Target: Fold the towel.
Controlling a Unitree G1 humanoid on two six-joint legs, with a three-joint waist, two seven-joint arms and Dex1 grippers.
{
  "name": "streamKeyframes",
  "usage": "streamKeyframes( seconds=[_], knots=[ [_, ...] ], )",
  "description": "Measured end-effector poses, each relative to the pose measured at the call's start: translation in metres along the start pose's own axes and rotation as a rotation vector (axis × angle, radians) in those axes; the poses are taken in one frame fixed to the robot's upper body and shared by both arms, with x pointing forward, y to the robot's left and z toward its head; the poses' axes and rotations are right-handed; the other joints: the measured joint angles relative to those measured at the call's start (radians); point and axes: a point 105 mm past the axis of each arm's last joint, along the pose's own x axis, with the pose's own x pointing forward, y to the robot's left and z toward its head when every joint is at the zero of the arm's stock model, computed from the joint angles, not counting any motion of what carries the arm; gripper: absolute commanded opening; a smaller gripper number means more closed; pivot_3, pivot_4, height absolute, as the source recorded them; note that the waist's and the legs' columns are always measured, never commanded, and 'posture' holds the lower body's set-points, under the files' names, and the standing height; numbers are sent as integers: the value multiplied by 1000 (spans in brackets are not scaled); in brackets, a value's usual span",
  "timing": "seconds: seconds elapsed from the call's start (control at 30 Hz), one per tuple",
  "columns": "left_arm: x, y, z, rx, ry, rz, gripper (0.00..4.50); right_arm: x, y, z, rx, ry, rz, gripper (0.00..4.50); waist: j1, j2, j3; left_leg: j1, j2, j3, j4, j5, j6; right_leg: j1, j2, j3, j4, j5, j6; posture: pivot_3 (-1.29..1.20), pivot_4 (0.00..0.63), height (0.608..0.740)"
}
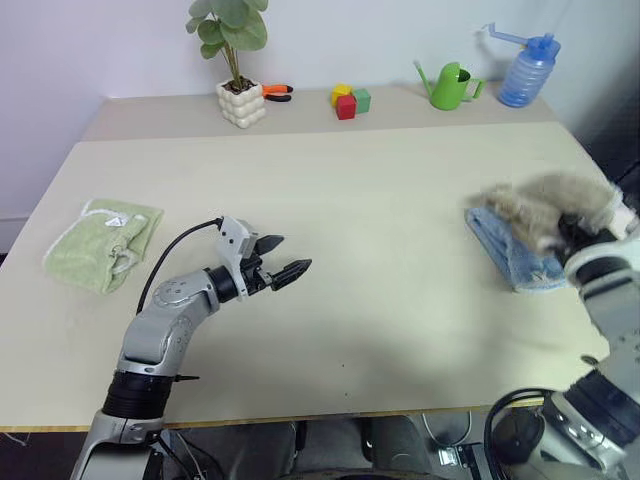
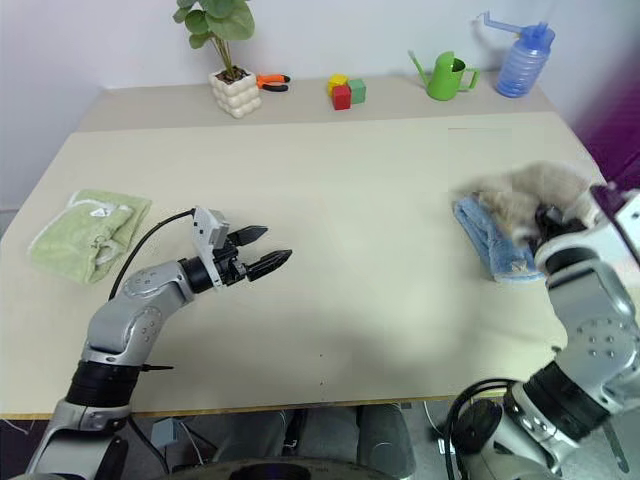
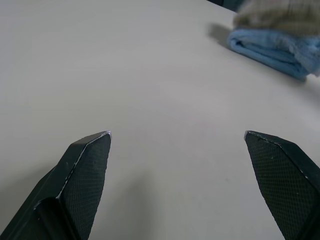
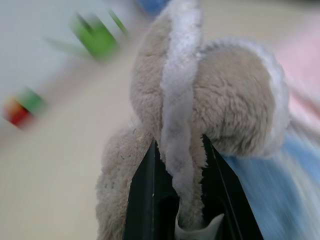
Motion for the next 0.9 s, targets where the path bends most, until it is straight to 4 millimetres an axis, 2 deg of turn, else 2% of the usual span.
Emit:
streamKeyframes(
  seconds=[0.07, 0.1, 0.13, 0.17, 0.2, 0.3, 0.57, 0.63, 0.67, 0.77, 0.83, 0.9],
  knots=[
    [2, -2, 0, 2, -2, -13, 4400, -5, -7, -10, -30, 52, -20, 739, 2, 1, -1, 0, 0, 0, 0, 0, 0, 0, 0, 0, 0, 0, 0, 0, 150, 732],
    [3, -3, -2, 1, 3, -18, 4400, -6, -10, -13, -35, 63, -32, 950, 1, 1, -1, 0, 0, 0, 0, 0, 0, 0, 0, 0, 0, 0, 0, 0, 150, 732],
    [3, -3, -3, -2, 6, -19, 4400, -7, -11, -12, -40, 65, -41, 1419, 1, 1, -1, 0, 0, 0, 0, 0, 0, 0, 0, 0, 0, 0, 0, 0, 150, 732],
    [4, -4, -3, -2, 7, -20, 4400, -8, -12, -9, -50, 57, -44, 1800, 1, 1, -1, 0, 0, 1, 0, 0, 1, 0, 0, 0, 0, 0, 0, 0, 150, 732],
    [4, -4, -4, -3, 7, -22, 4400, -8, -12, -4, -64, 38, -46, 2366, 2, 1, -1, 0, 0, 1, 0, 0, 1, 0, 0, 0, 0, 0, 0, 0, 150, 732],
    [4, -5, -4, -5, 8, -24, 4400, -11, -9, 22, -147, -67, -63, 3818, 2, 1, -1, 0, 0, 1, 0, 0, 1, 1, 0, 0, 0, 0, 0, 0, 150, 732],
    [10, -3, -6, -4, -5, -7, 4400, -13, 3, 80, -502, -360, -135, 3818, 3, 1, -1, 1, 0, 1, 1, 0, 1, 1, 0, 0, 0, 0, 1, 0, 150, 732],
    [10, 1, -7, 9, -4, 19, 4400, -14, 14, 92, -576, -433, -116, 3818, 2, 1, -1, 1, 0, 1, 1, 0, 0, 1, 0, 0, 0, 0, 1, 0, 150, 732],
    [10, 8, -9, 17, 7, 59, 4400, -12, 25, 93, -628, -454, -71, 3818, -1, 1, -1, 1, 0, 2, 1, 0, 0, 1, 0, 0, 0, 0, 1, 0, 150, 732],
    [6, 28, -10, 49, 10, 177, 4400, -4, 76, 74, -748, -438, 186, 3818, -9, 1, -1, 1, 2, 2, 1, 0, 0, 1, 2, 0, 0, 0, 0, 0, 150, 732],
    [0, 38, -3, 79, -16, 248, 4400, -1, 108, 42, -827, -359, 402, 3818, -7, 1, 0, 1, 2, 1, 1, 0, 0, 1, 2, 0, -1, 0, 0, 0, 150, 732],
    [-9, 48, 3, 98, -48, 325, 4400, -2, 127, 8, -879, -259, 589, 3818, -3, 0, 0, 1, 2, 2, 1, 0, 0, 1, 1, 0, -1, 0, 0, 0, 150, 732]
  ],
)
